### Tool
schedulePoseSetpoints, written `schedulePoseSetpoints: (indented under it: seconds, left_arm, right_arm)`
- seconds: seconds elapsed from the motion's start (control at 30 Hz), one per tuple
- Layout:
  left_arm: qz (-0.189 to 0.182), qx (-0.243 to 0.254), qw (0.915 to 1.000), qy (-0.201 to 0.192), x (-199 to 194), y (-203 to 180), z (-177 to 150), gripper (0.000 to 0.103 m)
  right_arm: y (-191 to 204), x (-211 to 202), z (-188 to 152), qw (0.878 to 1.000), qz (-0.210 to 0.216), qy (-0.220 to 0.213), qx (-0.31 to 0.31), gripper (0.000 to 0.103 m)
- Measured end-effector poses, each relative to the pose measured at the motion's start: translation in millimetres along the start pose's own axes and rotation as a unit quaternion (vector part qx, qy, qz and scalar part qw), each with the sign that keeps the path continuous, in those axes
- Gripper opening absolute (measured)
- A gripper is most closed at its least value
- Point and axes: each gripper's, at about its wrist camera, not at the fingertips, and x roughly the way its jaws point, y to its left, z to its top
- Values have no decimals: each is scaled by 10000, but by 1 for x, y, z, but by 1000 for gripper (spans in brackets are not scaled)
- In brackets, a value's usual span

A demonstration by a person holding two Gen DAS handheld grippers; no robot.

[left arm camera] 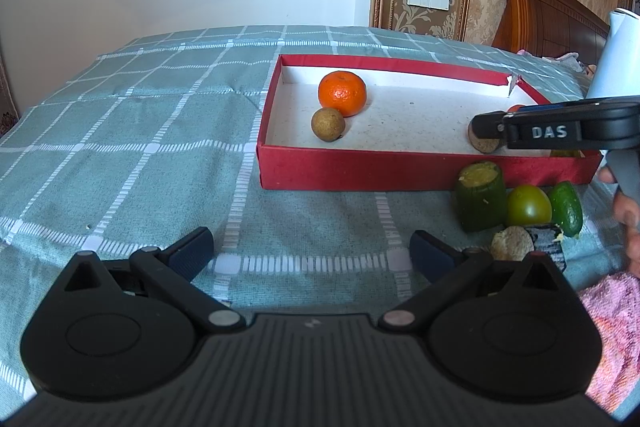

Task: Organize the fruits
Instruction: 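Withdraw the right tool from the box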

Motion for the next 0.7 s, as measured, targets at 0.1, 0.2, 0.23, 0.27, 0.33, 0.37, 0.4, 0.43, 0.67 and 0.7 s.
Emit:
schedulePoseSetpoints:
  seconds: [0.1, 0.2, 0.23, 0.27, 0.33, 0.37, 0.4, 0.43, 0.67, 0.7]
  left_arm:
    - [-1, -1, 10000, 0, 0, 0, 0, 103]
    - [1, 2, 10000, 1, 0, 0, 0, 103]
    - [3, 4, 10000, 2, 0, 0, 0, 103]
    - [4, 4, 10000, 2, 0, 0, 0, 103]
    - [2, 3, 10000, 1, 0, 0, 0, 103]
    - [3, 3, 10000, 1, 0, 0, 0, 103]
    - [5, 6, 10000, 3, 0, 0, 0, 103]
    - [6, 8, 10000, 3, 0, 0, 0, 103]
    - [5, 6, 10000, 3, 0, 0, 0, 103]
    - [6, 7, 10000, 4, 0, -1, 0, 103]
  right_arm:
    - [-3, -9, -2, 9999, 34, -67, 84, 59]
    - [-8, -21, -6, 9997, 46, -142, 214, 60]
    - [-10, -26, -9, 9995, 33, -170, 248, 62]
    - [-12, -31, -11, 9994, 3, -207, 273, 67]
    - [-16, -41, -17, 9990, -85, -319, 315, 69]
    - [-18, -46, -20, 9987, -126, -365, 325, 69]
    - [-20, -50, -22, 9985, -155, -398, 343, 69]
    - [-22, -54, -25, 9983, -168, -406, 376, 69]
    - [-43, -66, -41, 9968, -226, -322, 697, 69]
    - [-44, -69, -42, 9965, -300, -357, 693, 70]
